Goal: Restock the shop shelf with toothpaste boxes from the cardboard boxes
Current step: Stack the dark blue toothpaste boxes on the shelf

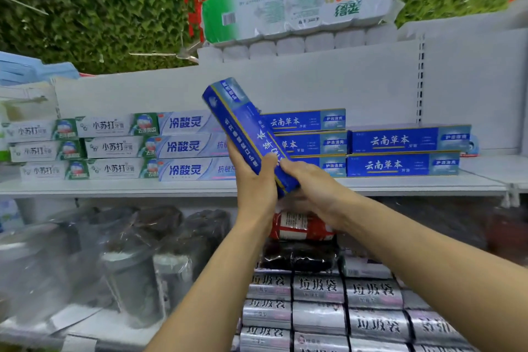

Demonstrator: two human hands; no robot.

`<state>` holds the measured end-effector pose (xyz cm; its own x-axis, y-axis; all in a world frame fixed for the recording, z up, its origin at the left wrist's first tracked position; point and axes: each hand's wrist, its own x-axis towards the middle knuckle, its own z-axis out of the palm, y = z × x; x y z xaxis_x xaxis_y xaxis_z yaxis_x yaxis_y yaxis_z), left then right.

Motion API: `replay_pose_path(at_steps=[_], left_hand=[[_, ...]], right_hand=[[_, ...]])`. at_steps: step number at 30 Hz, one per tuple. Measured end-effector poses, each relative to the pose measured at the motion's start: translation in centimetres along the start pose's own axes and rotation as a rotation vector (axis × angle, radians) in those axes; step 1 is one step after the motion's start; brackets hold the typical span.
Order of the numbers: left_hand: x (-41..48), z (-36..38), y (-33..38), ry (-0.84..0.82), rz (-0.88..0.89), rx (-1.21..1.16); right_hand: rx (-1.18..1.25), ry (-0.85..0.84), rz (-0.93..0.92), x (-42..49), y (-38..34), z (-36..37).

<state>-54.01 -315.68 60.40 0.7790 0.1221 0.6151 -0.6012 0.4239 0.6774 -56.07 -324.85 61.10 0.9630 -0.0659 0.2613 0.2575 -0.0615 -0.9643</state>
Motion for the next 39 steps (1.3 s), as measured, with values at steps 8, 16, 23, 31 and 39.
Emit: replay_pose_path(at_steps=[8, 16, 23, 31, 39], left_hand=[[1.6, 0.9, 3.3, -0.678, -0.433, 0.130], [5.6, 3.6, 3.4, -0.677, -0.647, -0.023], [9.0, 9.5, -0.8, -0.267, 0.039, 0.551], [14.2, 12.3, -3.7, -0.503, 0.195, 1.340], [15.2, 13.6, -5.2, -0.453, 0.190, 1.447]], right_hand=[[-0.135, 0.293, -0.196, 0.3, -7.2, -7.2], [0.218, 0.218, -0.138, -0.6, -8.5, -17.3], [0.343, 0.406, -0.321, 1.1, -9.6, -25.3], [0.064, 0.449, -0.269, 4.7, -9.1, -31.3], [-0.306, 0.463, -0.035, 7.4, -6.5, -33.3]])
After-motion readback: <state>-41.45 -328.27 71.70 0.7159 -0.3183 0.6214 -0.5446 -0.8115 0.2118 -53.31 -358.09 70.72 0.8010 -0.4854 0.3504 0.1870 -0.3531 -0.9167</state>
